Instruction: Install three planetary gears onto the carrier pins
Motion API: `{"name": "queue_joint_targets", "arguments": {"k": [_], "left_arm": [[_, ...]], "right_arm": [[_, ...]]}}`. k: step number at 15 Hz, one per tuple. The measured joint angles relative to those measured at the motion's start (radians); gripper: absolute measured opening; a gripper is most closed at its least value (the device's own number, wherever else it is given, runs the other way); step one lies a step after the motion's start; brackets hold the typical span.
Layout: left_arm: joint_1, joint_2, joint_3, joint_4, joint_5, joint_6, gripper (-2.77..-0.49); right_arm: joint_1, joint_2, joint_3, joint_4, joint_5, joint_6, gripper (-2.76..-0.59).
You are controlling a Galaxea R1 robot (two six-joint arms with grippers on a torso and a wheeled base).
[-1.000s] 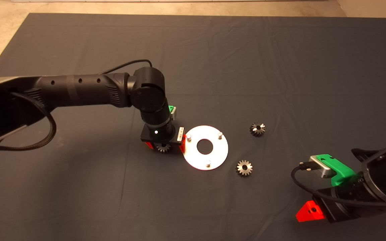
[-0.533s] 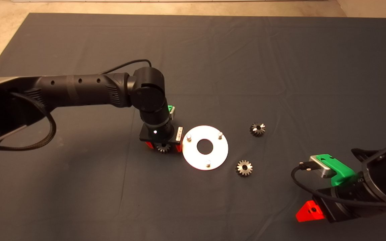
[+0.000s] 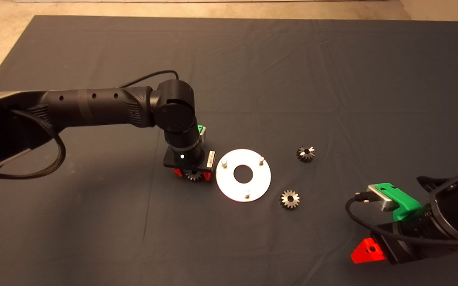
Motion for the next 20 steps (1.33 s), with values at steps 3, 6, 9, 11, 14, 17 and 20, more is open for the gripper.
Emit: {"name": "queue_joint_targets", "arguments": {"k": [3, 6, 9, 11, 14, 17, 20], "left_arm": [[0.000, 0.000, 0.000, 0.000, 0.000, 0.000, -1.78], [0.000, 0.000, -0.002, 0.000, 0.003, 0.000, -1.91], [0.000, 0.000, -0.002, 0.000, 0.004, 0.000, -2.04], [0.000, 0.000, -0.002, 0.000, 0.002, 0.004, -2.15], [0.000, 0.000, -0.002, 0.000, 0.000, 0.013, -2.19], [0.000, 0.000, -0.002, 0.000, 0.000, 0.013, -2.23], [0.000, 0.001, -0.002, 0.000, 0.002, 0.013, -2.27]], "right_arm": [[0.000, 0.000, 0.000, 0.000, 0.000, 0.000, -0.62], [0.000, 0.000, 0.000, 0.000, 0.000, 0.000, -0.62], [-0.003, 0.000, 0.000, 0.000, 0.000, 0.000, -0.62], [-0.005, 0.000, 0.000, 0.000, 0.000, 0.000, -0.62], [-0.005, 0.000, 0.000, 0.000, 0.000, 0.000, -0.62], [-0.008, 0.000, 0.000, 0.000, 0.000, 0.000, -0.62], [-0.016, 0.000, 0.000, 0.000, 0.000, 0.000, -0.62]]}}
